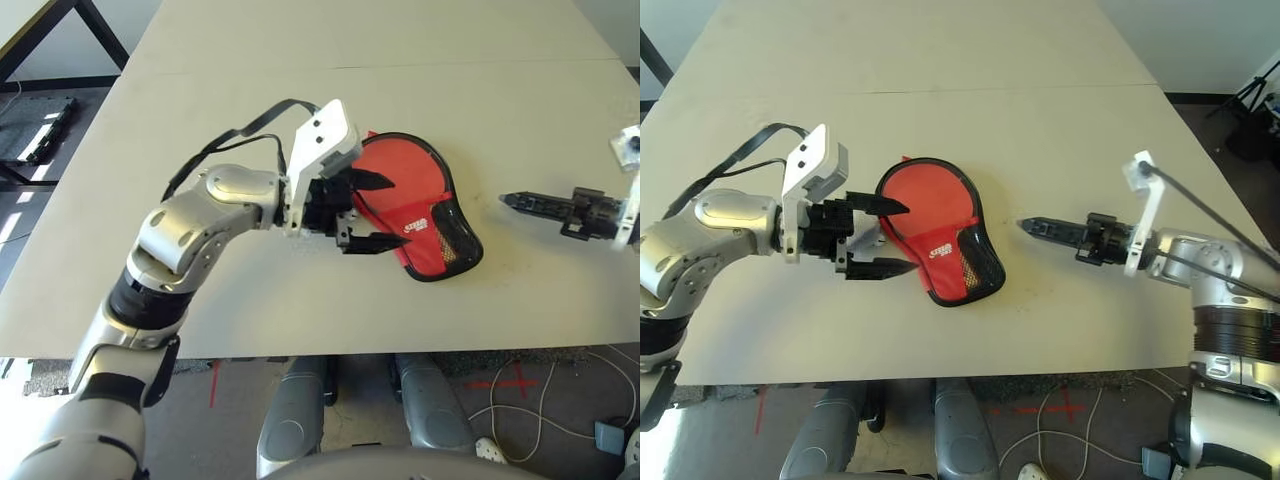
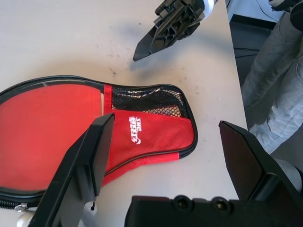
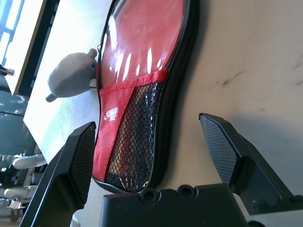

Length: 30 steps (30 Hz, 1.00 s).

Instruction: Store the ping-pong paddle in its case and zip it.

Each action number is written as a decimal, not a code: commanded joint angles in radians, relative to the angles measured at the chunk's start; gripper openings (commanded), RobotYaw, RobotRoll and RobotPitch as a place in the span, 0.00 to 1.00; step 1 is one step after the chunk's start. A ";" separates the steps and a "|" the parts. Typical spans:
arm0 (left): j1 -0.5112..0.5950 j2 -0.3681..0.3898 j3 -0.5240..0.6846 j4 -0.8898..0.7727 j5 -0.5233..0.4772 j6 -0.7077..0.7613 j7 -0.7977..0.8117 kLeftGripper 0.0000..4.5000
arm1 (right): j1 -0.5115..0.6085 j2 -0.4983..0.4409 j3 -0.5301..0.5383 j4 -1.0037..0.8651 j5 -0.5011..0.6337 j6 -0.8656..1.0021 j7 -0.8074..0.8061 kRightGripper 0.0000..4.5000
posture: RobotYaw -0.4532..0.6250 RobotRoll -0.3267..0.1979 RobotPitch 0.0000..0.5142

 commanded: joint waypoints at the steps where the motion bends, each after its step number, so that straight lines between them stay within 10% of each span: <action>1: 0.008 0.029 0.018 -0.013 -0.010 0.014 -0.021 1.00 | 0.019 0.028 0.034 -0.030 -0.009 0.031 -0.033 1.00 | 0.37 0.62 0.48; 13: 0.039 0.065 0.016 0.002 0.025 -0.019 -0.034 1.00 | 0.036 0.137 0.069 -0.036 -0.021 0.112 -0.146 0.96 | 0.38 0.62 0.47; 27: 0.027 0.086 0.036 0.015 0.022 -0.020 -0.060 1.00 | 0.078 0.174 0.047 -0.088 0.007 0.226 -0.215 0.03 | 0.38 0.62 0.47; 30: 0.024 0.084 0.036 0.015 0.022 -0.018 -0.059 1.00 | 0.090 0.173 0.040 -0.102 0.014 0.252 -0.222 0.00 | 0.38 0.62 0.47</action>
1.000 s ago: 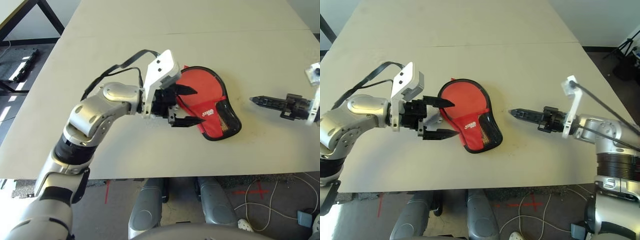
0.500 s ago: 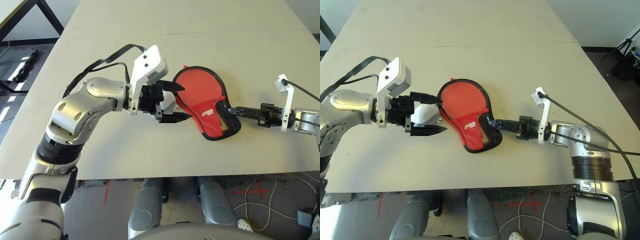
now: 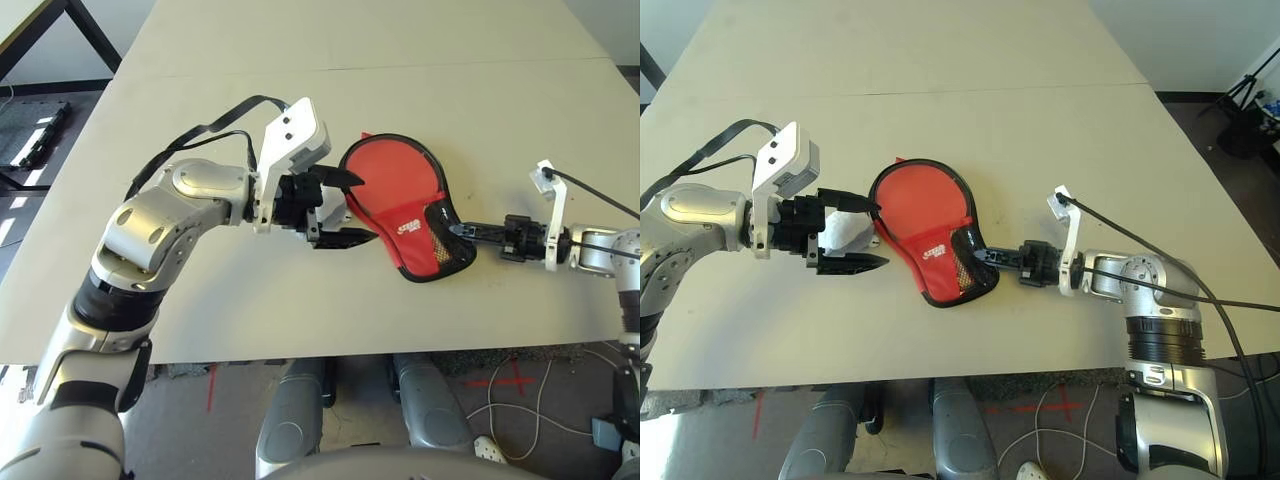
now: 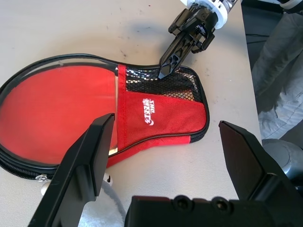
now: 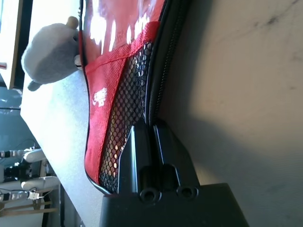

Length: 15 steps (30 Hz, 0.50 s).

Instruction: Store the ping-pong paddle in its case and zip it.

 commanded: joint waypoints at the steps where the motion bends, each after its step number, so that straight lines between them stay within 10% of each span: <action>1: -0.002 0.006 0.005 -0.005 0.002 0.004 -0.004 1.00 | 0.058 0.016 0.033 0.009 0.010 0.071 -0.018 0.00 | 0.38 0.62 0.47; 15: -0.001 -0.004 0.000 0.004 0.007 -0.002 0.001 1.00 | 0.193 -0.062 0.005 -0.147 0.105 0.198 -0.008 0.00 | 0.36 0.62 0.48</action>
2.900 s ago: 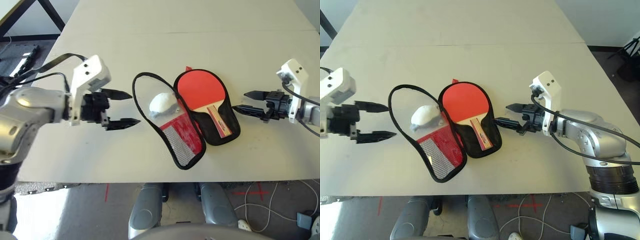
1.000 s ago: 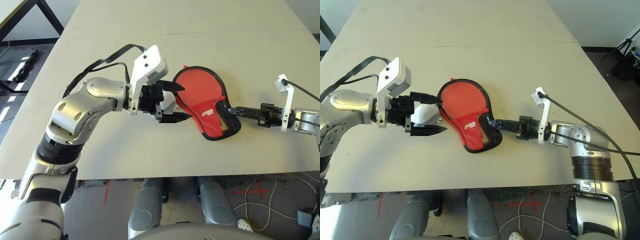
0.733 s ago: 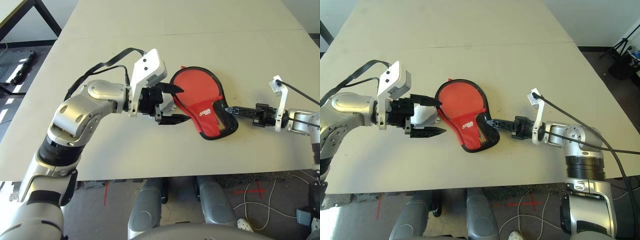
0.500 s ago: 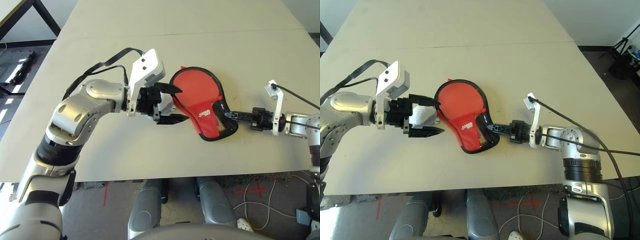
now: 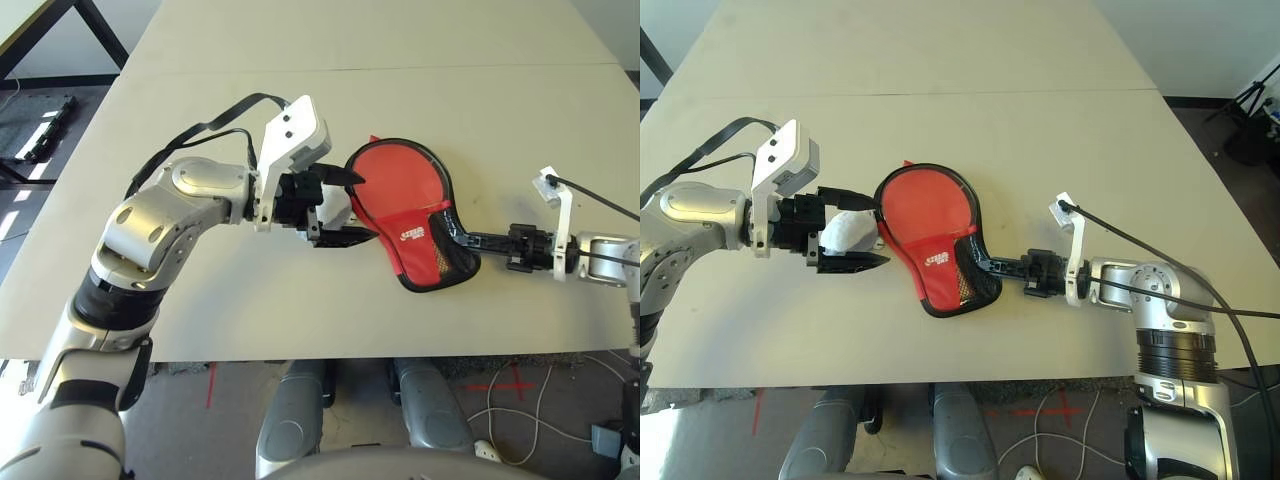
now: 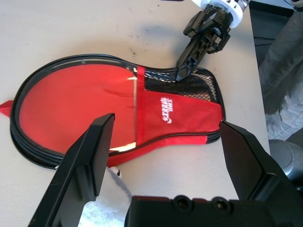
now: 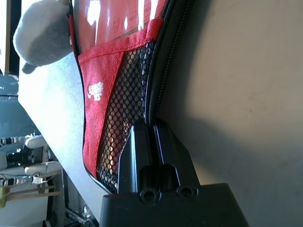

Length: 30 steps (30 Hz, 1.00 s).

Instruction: Store the ping-pong paddle in its case and zip it.

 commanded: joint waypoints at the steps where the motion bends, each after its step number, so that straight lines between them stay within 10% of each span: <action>1: 0.005 -0.001 -0.001 0.003 0.007 -0.004 -0.003 1.00 | 0.085 -0.007 0.036 -0.040 0.045 0.114 0.003 0.00 | 0.36 0.62 0.49; 30: 0.031 -0.004 -0.010 0.022 0.034 -0.042 -0.014 1.00 | 0.211 -0.092 0.007 -0.198 0.116 0.103 0.012 0.00 | 0.35 0.62 0.49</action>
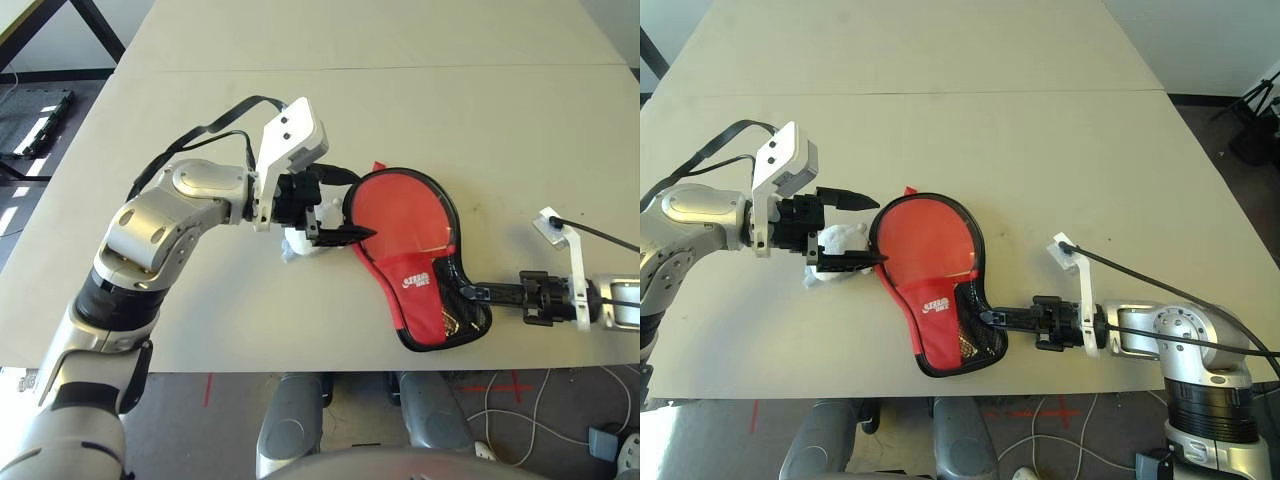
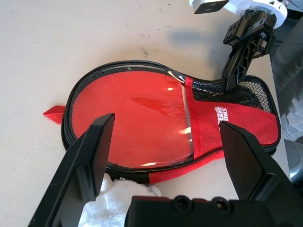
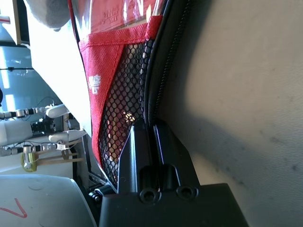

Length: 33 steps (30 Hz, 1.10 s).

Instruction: Store the ping-pong paddle in its case and zip it.

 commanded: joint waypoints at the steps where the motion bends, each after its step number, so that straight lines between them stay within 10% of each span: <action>1: 0.017 -0.001 -0.010 0.001 0.007 -0.007 -0.010 1.00 | 0.046 -0.048 0.060 -0.024 -0.011 -0.039 0.029 0.00 | 0.35 0.62 0.49; 16: 0.025 0.021 0.003 0.013 0.018 -0.011 -0.026 1.00 | -0.076 -0.360 0.202 0.146 -0.226 -0.529 0.380 1.00 | 0.35 0.62 0.48; 33: 0.057 0.103 0.016 0.071 0.087 -0.035 -0.019 1.00 | -0.489 0.019 0.389 0.520 -0.597 -1.274 0.519 1.00 | 0.35 0.62 0.46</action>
